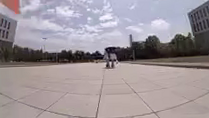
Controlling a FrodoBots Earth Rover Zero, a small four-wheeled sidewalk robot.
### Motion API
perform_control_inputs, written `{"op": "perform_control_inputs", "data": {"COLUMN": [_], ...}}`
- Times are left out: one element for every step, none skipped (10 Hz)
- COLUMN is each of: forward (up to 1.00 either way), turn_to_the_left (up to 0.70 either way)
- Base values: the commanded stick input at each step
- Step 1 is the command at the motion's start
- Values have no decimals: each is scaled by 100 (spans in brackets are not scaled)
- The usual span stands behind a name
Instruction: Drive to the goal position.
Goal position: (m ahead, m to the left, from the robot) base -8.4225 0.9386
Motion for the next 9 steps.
{"op": "perform_control_inputs", "data": {"forward": [0,0,0,0,0,0,0,0,0], "turn_to_the_left": [40,40,40,40,40,40,40,12,-32]}}
